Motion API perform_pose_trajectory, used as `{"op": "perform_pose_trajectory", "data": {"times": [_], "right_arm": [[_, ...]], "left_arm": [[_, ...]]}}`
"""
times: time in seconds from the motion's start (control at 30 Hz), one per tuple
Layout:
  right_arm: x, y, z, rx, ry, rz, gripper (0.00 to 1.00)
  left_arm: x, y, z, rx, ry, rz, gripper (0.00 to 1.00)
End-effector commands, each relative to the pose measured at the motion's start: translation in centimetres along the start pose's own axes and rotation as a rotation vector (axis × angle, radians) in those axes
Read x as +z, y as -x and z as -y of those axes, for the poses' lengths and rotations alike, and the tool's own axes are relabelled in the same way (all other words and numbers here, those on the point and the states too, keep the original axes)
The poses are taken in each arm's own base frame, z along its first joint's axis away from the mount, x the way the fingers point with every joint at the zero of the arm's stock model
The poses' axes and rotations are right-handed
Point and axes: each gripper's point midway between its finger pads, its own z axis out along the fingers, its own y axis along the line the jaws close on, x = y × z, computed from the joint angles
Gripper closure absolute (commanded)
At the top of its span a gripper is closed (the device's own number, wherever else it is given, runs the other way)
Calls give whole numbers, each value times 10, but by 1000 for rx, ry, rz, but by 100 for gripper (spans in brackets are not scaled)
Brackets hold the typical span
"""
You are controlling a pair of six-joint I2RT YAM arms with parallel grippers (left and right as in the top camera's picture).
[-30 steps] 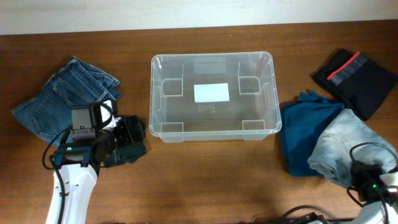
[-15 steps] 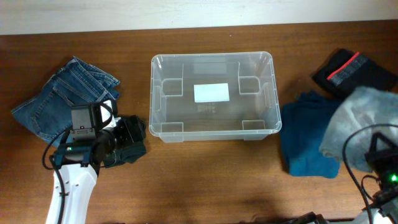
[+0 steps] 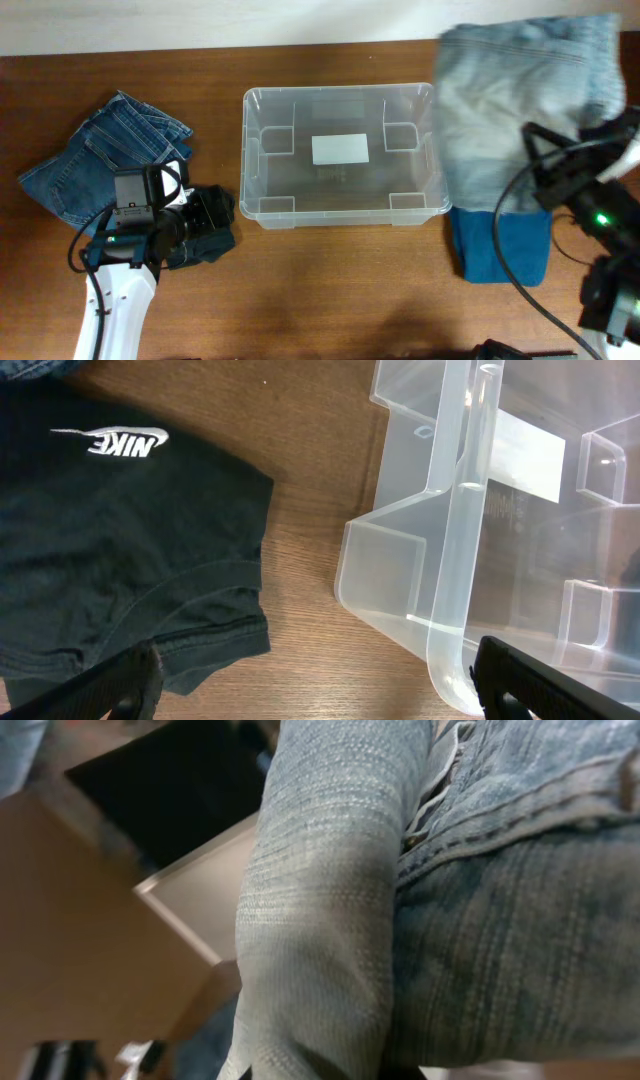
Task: Pack container
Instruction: 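Lift the light-wash jeans with the right gripper and carry left over the bin, then lower the light-wash jeans into the bin with the right gripper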
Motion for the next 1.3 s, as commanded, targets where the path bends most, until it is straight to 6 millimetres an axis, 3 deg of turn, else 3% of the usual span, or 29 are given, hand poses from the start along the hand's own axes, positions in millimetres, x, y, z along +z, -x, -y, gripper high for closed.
{"op": "perform_pose_trajectory", "data": {"times": [0.0, 0.3, 0.6, 0.63, 0.97, 1.27], "right_arm": [[31, -8, -11, 52, 25, -43, 96], [127, -82, -38, 64, 108, -250, 96], [195, -156, -43, 96, -10, -331, 96], [208, -171, -47, 89, -20, -337, 96], [231, -212, -55, 118, -71, -355, 96], [238, -233, -49, 123, -87, -399, 96]], "left_arm": [[-1, 1, 1, 20, 3, 5, 0], [-1, 1, 1, 20, 3, 5, 1], [-1, 1, 1, 20, 3, 5, 1], [-1, 1, 1, 20, 3, 5, 0], [-1, 1, 1, 20, 3, 5, 0], [-1, 1, 1, 20, 3, 5, 1]]}}
